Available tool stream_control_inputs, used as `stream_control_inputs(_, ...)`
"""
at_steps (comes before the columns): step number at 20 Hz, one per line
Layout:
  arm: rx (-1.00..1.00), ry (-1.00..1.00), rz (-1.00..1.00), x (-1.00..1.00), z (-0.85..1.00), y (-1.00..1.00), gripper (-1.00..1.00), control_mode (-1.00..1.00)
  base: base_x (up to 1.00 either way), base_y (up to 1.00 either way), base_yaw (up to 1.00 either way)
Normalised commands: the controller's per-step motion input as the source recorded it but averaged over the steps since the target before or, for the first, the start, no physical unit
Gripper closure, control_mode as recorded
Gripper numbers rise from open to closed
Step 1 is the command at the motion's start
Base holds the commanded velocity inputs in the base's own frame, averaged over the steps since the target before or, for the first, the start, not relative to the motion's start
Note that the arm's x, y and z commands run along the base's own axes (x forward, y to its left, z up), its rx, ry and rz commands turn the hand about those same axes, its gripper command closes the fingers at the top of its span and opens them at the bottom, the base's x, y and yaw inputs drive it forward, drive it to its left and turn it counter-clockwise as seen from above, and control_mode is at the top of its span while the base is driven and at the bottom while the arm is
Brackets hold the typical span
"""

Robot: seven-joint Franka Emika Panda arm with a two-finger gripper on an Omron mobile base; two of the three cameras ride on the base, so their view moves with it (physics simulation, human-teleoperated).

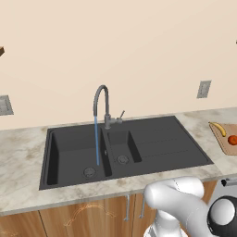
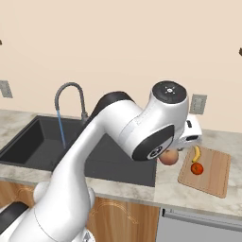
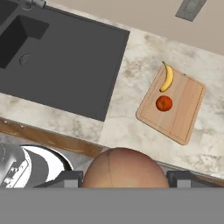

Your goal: Pick the peach, apple, banana from the sink and place them on the cutting board to airdry. Then turn off the sink faucet.

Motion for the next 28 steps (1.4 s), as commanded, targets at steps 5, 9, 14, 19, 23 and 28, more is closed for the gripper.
stream_control_inputs(5,-0.01,0.02,0.00,0.16,-0.22,-0.30,1.00,-1.00,0.00,0.00,0.00)
stream_control_inputs(9,-0.01,0.00,0.00,0.22,-0.22,-0.26,1.00,-1.00,0.00,0.00,0.00)
stream_control_inputs(14,-0.01,0.01,0.00,0.29,-0.21,-0.24,1.00,-1.00,0.00,0.00,0.00)
stream_control_inputs(19,0.00,0.01,0.00,0.22,-0.14,-0.35,1.00,-1.00,0.00,0.00,0.00)
stream_control_inputs(23,0.00,0.05,0.00,0.30,-0.18,-0.36,1.00,-1.00,0.00,0.00,0.00)
stream_control_inputs(28,0.00,0.03,0.00,0.19,-0.16,-0.34,1.00,-1.00,0.00,0.00,0.00)
